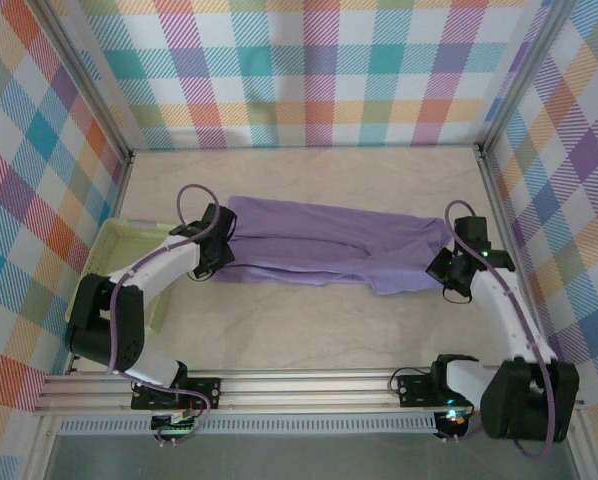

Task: Fold the inside-out t-shirt

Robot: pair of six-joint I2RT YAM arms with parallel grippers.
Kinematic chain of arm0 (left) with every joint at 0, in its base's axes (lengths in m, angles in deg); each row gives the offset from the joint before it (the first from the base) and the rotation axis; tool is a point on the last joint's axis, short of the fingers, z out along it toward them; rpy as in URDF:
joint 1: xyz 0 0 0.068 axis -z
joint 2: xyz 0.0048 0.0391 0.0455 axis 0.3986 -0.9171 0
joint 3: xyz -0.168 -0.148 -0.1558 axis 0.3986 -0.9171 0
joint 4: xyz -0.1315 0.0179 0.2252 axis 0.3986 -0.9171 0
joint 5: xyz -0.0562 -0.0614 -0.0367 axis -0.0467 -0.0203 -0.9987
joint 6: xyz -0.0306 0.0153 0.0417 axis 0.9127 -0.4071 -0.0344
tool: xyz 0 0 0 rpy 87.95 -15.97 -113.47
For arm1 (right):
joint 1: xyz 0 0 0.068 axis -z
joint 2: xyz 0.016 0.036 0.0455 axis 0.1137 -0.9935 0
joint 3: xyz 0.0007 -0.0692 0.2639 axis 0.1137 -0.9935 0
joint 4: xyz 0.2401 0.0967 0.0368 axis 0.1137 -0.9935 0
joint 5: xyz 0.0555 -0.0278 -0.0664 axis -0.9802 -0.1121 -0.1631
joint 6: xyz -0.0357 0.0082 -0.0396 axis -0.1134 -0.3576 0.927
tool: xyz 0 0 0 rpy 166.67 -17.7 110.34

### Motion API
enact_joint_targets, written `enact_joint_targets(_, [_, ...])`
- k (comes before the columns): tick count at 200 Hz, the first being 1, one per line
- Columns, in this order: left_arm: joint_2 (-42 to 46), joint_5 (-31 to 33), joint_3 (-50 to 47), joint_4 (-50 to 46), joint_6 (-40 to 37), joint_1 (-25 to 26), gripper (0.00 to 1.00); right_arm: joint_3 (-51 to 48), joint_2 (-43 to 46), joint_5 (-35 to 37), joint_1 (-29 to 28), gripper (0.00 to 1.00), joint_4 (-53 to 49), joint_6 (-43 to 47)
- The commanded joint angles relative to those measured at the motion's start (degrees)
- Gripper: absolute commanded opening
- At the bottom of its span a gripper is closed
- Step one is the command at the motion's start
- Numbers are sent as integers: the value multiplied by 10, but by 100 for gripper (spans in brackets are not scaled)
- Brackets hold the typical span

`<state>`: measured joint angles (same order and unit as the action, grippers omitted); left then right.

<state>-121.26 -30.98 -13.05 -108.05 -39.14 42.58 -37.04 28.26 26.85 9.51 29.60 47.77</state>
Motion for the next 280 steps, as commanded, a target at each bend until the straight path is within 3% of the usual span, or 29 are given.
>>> enact_joint_targets(1, [44,1,-19,-3,15,6,0,30,44,23,2,0,-72,-10])
enact_joint_targets(48, [177,14,-80,-18,44,19,0,60,168,31,2,0,-148,-50])
enact_joint_targets(95, [332,-33,-156,6,55,24,0,133,293,28,2,0,-223,-94])
enact_joint_targets(137, [370,-32,-169,-8,60,25,0,78,333,-25,2,0,-249,-130])
enact_joint_targets(171, [303,-27,-140,3,40,25,0,47,299,-27,2,0,-204,-109])
enact_joint_targets(211, [143,18,-38,-21,10,25,0,39,172,-5,2,0,-89,-65])
enact_joint_targets(280, [-57,93,125,-22,2,4,0,151,-77,84,2,0,42,-42])
